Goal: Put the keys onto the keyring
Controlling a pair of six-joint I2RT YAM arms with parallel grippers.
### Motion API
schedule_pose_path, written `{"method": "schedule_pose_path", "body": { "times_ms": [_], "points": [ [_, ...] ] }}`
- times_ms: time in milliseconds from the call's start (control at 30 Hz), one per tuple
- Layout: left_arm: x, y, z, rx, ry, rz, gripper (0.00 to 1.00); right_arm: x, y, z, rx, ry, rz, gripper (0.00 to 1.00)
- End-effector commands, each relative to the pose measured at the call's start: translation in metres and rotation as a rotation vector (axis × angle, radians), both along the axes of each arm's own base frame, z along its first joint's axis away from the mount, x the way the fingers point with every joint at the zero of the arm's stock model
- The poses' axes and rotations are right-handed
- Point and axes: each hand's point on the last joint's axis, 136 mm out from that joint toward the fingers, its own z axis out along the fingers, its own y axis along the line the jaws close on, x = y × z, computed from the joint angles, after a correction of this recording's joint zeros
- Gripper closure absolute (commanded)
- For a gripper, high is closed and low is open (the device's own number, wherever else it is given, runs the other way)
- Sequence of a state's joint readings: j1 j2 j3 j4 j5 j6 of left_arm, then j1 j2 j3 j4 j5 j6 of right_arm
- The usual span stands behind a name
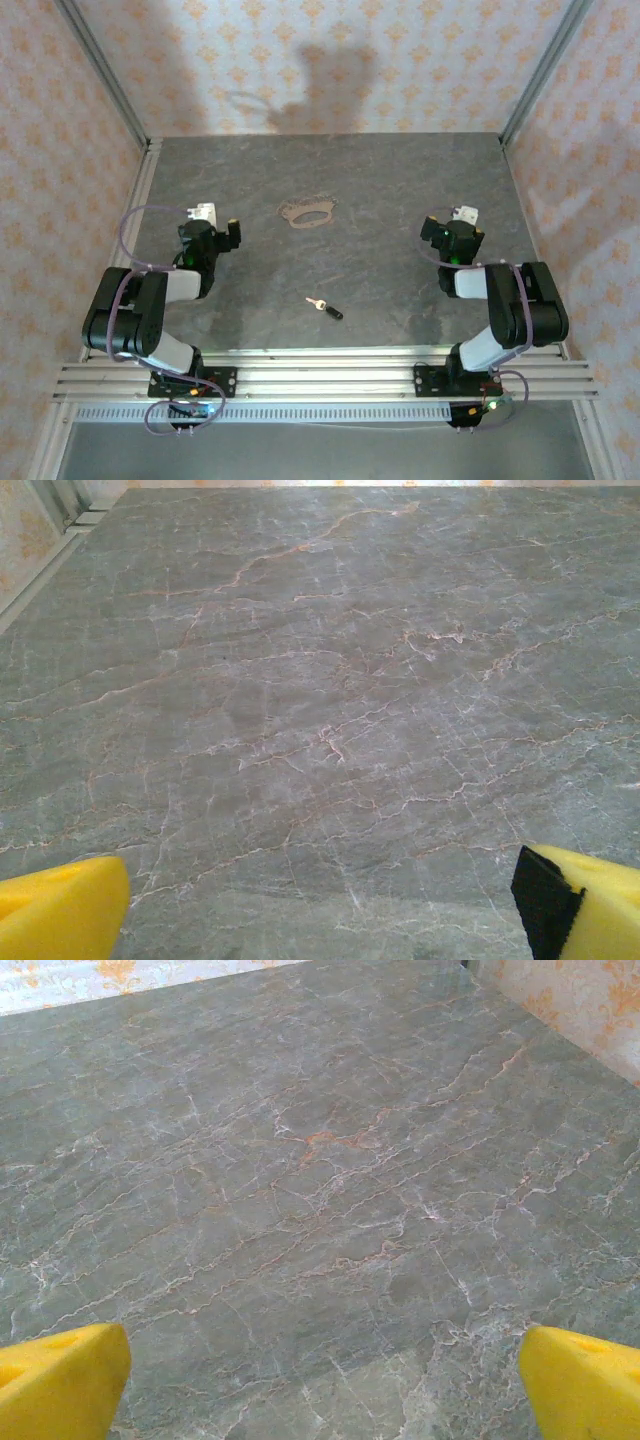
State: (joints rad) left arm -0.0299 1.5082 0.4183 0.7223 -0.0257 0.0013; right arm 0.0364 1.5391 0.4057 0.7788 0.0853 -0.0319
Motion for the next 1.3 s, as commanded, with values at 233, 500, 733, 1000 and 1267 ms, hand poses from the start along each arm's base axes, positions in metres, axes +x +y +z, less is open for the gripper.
{"method": "schedule_pose_path", "body": {
  "times_ms": [233,500,733,1000,1267],
  "points": [
    [0.005,0.002,0.011,0.009,-0.026,-0.002,0.00,0.005,0.002,0.012,-0.008,-0.032,0.014,0.01],
    [0.006,0.001,0.011,0.019,-0.023,-0.001,0.00,0.006,0.002,0.011,-0.003,-0.029,0.015,0.01],
    [0.005,0.000,0.012,0.030,-0.026,0.005,0.00,0.005,0.002,0.011,-0.002,-0.030,0.018,0.01],
    [0.008,0.004,0.038,0.028,0.036,0.033,0.00,0.000,-0.010,0.038,-0.003,0.021,-0.064,0.01],
    [-0.011,0.008,0.099,-0.053,-0.002,0.101,0.00,-0.007,-0.035,0.064,0.290,0.064,-0.388,0.00]
  ]
}}
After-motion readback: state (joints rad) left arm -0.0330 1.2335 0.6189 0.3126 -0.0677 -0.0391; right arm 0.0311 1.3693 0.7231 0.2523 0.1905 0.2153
